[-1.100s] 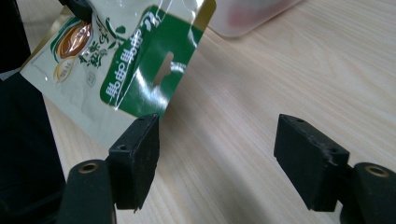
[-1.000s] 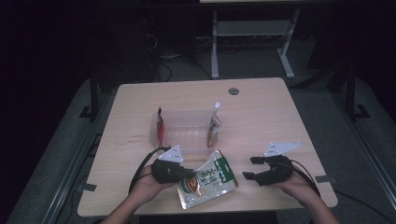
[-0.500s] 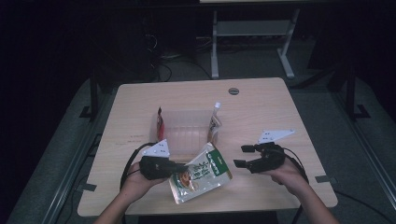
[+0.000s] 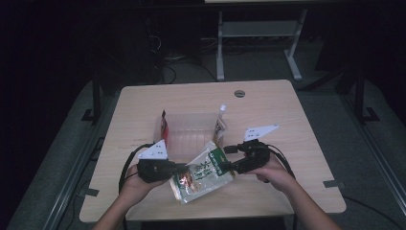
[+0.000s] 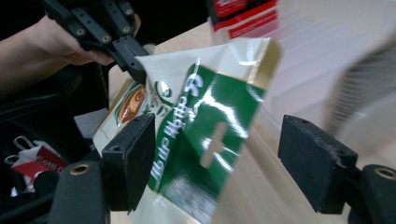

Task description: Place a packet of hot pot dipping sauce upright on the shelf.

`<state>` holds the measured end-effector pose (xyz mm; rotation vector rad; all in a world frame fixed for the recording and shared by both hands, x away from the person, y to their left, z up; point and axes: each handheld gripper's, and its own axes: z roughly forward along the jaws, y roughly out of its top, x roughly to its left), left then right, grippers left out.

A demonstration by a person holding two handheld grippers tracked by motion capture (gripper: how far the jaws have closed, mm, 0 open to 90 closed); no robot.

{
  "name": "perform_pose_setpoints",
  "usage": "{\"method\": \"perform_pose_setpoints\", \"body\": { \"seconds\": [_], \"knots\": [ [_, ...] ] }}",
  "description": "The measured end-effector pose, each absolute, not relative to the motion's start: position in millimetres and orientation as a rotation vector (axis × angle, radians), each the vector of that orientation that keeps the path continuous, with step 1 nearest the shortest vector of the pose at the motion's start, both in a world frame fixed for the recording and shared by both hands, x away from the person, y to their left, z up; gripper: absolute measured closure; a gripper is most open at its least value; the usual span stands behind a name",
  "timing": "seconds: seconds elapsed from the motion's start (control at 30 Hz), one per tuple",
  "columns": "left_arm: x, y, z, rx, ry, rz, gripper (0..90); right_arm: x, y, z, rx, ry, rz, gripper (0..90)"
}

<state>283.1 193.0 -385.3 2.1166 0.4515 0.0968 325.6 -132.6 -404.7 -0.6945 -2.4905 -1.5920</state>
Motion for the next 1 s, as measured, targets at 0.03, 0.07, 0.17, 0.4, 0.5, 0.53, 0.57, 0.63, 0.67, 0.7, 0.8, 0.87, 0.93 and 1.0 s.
{"method": "perform_pose_setpoints", "body": {
  "seconds": [0.03, 0.07, 0.17, 0.4, 0.5, 0.53, 0.57, 0.63, 0.67, 0.7, 0.8, 0.87, 0.93, 1.0],
  "knots": [
    [282.6, 193.4, -384.6, 2.112, 0.447, 0.097, 90.0, 325.9, -128.6, -405.6, -0.686, -2.491, -1.579, 26.9],
    [282.1, 193.8, -383.7, 2.109, 0.441, 0.101, 90.0, 325.8, -125.0, -406.7, -0.677, -2.488, -1.572, 26.8],
    [280.1, 193.5, -382.5, 2.111, 0.428, 0.108, 90.0, 323.2, -119.2, -411.1, -0.645, -2.479, -1.536, 27.3],
    [281.1, 192.4, -383.3, 2.107, 0.417, 0.108, 90.0, 322.0, -116.5, -414.8, -0.602, -2.451, -1.495, 36.6],
    [282.1, 192.8, -384.6, 2.105, 0.424, 0.109, 90.0, 321.2, -116.4, -415.1, -0.582, -2.444, -1.493, 42.3],
    [282.4, 193.2, -385.3, 2.106, 0.426, 0.108, 90.0, 320.7, -116.5, -414.6, -0.578, -2.438, -1.494, 44.0],
    [282.3, 193.2, -386.3, 2.103, 0.430, 0.108, 90.0, 320.0, -116.5, -414.3, -0.577, -2.430, -1.501, 45.6],
    [282.5, 193.8, -387.3, 2.107, 0.420, 0.112, 90.0, 319.0, -117.1, -413.3, -0.574, -2.426, -1.501, 48.2],
    [282.6, 193.9, -387.6, 2.111, 0.415, 0.115, 90.0, 318.8, -117.4, -413.1, -0.569, -2.422, -1.501, 49.5],
    [282.6, 193.7, -387.8, 2.112, 0.413, 0.117, 90.0, 318.6, -117.6, -412.9, -0.567, -2.420, -1.502, 51.4],
    [283.2, 193.2, -388.7, 2.113, 0.402, 0.124, 89.9, 318.7, -118.9, -411.9, -0.560, -2.406, -1.520, 56.5],
    [283.7, 193.2, -389.1, 2.109, 0.401, 0.123, 89.9, 318.4, -120.1, -410.4, -0.562, -2.393, -1.535, 62.2],
    [284.2, 193.3, -389.3, 2.108, 0.402, 0.128, 89.9, 318.6, -121.1, -409.6, -0.555, -2.374, -1.544, 66.7],
    [284.5, 193.7, -389.8, 2.107, 0.404, 0.136, 89.9, 318.3, -121.3, -409.6, -0.550, -2.368, -1.541, 69.4]
  ]
}}
